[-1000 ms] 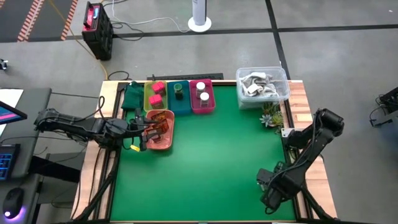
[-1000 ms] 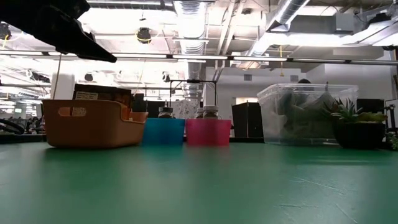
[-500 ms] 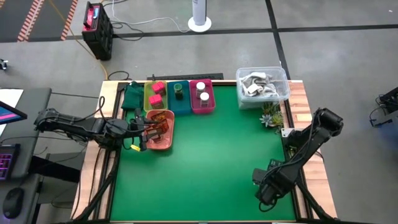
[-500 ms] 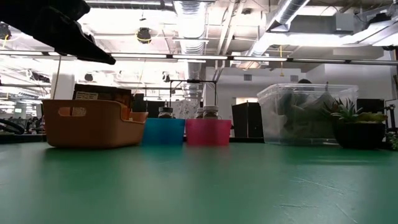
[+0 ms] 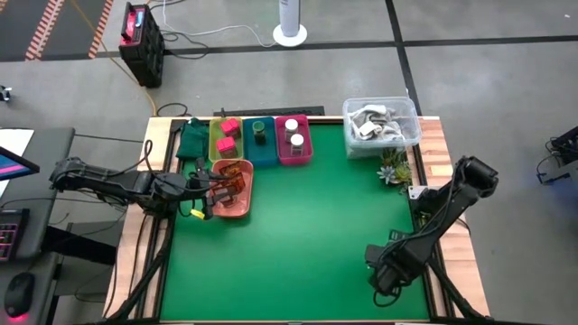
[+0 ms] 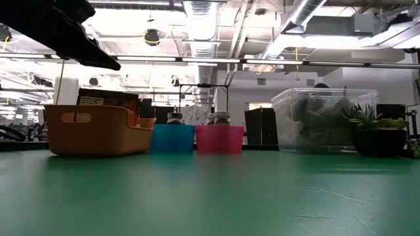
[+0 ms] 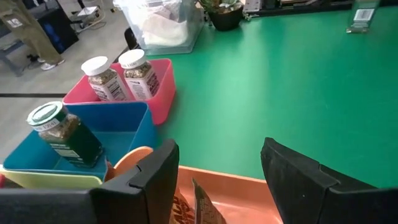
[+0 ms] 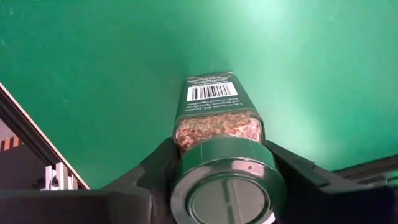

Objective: Sort spices by type
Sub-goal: Put the green seasoning bottle into the blue bin

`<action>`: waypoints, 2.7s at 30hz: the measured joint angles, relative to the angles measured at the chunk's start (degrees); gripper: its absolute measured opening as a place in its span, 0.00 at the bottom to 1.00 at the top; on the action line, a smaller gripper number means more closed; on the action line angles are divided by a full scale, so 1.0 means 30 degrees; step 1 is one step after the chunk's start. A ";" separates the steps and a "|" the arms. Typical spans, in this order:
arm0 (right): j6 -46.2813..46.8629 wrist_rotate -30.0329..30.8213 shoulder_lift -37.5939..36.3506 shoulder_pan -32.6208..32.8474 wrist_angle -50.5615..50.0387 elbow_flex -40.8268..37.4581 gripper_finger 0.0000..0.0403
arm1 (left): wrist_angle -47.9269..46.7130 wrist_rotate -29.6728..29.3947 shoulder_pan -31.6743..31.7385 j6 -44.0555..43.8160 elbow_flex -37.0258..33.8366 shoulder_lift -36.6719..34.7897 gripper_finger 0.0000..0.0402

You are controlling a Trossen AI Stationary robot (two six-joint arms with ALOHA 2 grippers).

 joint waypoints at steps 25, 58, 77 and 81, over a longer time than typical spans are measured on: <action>-1.3141 0.2601 0.0015 -1.2693 0.1242 0.1546 0.55 | -0.0950 0.0897 0.1516 -0.0800 0.3199 0.2511 0.54; -2.3217 0.4967 0.1336 -1.6228 1.1556 0.5253 0.55 | 0.1745 0.5402 0.4522 0.2764 1.2018 1.7135 0.83; -2.4149 0.5253 0.1311 -1.5628 1.2436 0.5253 0.55 | 0.1679 0.5979 0.4852 0.3724 1.2415 1.7580 0.66; -2.4267 0.5293 0.1306 -1.5678 1.2706 0.5253 0.56 | 0.1611 0.6083 0.4852 0.3920 1.2415 1.7573 0.51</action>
